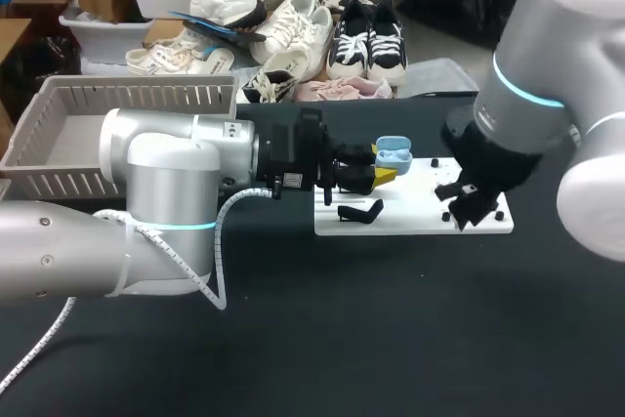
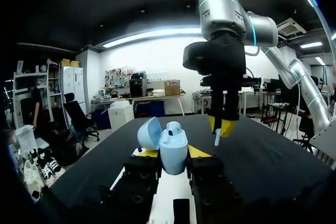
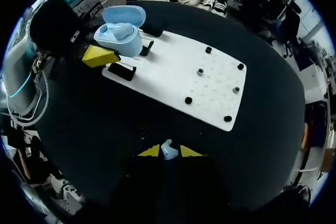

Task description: Pick up each earbud case from the left stands, insert the matching earbuds, close the lid, and place the case in the box.

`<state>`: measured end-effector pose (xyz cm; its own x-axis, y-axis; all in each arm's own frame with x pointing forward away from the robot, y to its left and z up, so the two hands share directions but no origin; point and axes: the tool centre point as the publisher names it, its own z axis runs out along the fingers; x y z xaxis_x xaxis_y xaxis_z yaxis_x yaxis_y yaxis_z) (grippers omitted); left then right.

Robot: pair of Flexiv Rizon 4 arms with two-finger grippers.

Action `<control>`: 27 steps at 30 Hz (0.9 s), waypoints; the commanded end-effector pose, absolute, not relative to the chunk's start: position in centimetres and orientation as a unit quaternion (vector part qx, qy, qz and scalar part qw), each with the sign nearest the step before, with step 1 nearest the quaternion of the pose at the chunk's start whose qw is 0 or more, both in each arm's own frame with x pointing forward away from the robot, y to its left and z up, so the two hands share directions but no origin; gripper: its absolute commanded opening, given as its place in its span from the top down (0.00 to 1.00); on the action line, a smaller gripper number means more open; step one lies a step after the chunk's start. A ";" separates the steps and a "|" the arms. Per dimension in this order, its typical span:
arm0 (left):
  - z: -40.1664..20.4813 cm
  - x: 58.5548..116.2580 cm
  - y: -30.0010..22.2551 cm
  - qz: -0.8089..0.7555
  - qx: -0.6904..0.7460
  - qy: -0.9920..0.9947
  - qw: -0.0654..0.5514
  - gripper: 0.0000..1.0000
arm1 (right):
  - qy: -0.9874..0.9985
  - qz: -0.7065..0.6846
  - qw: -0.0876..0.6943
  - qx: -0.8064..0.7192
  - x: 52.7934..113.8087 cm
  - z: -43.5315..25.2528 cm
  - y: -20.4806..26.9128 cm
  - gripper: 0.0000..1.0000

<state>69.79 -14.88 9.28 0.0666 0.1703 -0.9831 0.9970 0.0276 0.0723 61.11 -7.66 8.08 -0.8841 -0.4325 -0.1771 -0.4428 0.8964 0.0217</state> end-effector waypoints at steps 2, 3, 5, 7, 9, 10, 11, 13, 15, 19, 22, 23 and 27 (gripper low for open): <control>9.2 69.8 -14.9 -0.430 0.549 0.531 0.483 1.00 | 0.964 0.017 0.064 -0.256 61.1 10.2 -7.6 1.00; 9.2 69.8 -14.9 -0.430 0.549 0.531 0.483 1.00 | 0.963 0.014 0.064 -0.262 61.2 10.5 -7.6 1.00; 9.2 69.8 -14.9 -0.430 0.549 0.531 0.483 1.00 | 0.960 0.011 0.064 -0.273 61.3 11.2 -7.4 1.00; 9.2 69.8 -14.9 -0.430 0.549 0.531 0.483 1.00 | 0.956 0.004 0.066 -0.285 61.6 11.9 -7.0 1.00; 9.2 69.8 -14.9 -0.430 0.549 0.531 0.483 1.00 | 0.954 0.002 0.067 -0.292 61.9 12.5 -6.6 1.00; 9.2 69.8 -14.9 -0.430 0.549 0.531 0.483 1.00 | 0.952 0.004 0.068 -0.297 62.1 12.8 -6.4 1.00; 9.2 69.8 -14.9 -0.430 0.549 0.531 0.483 1.00 | 0.952 0.004 0.068 -0.298 62.3 13.1 -6.2 1.00; 9.2 69.8 -14.9 -0.430 0.549 0.531 0.483 1.00 | 0.950 0.007 0.070 -0.303 62.8 13.7 -5.7 1.00; 9.2 69.8 -14.9 -0.430 0.549 0.531 0.483 1.00 | 0.949 0.008 0.072 -0.307 63.2 14.2 -5.3 1.00; 9.2 69.8 -14.9 -0.430 0.549 0.531 0.483 1.00 | 0.945 0.011 0.080 -0.318 64.2 15.2 -4.4 1.00; 9.2 69.8 -14.9 -0.430 0.549 0.531 0.483 1.00 | 0.942 0.017 0.085 -0.324 64.8 15.8 -3.7 1.00; 9.2 69.8 -14.9 -0.430 0.549 0.531 0.483 1.00 | 0.941 0.016 0.088 -0.327 65.0 15.9 -3.4 1.00; 9.2 69.8 -14.9 -0.430 0.549 0.531 0.483 1.00 | 0.935 0.020 0.095 -0.340 65.8 16.4 -2.2 1.00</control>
<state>69.79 -14.88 9.28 0.0665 0.1703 -0.9831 0.9970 0.0277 0.0722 65.21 -2.91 16.26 -0.7502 -0.6284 -0.2058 -0.6374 0.7700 -0.0277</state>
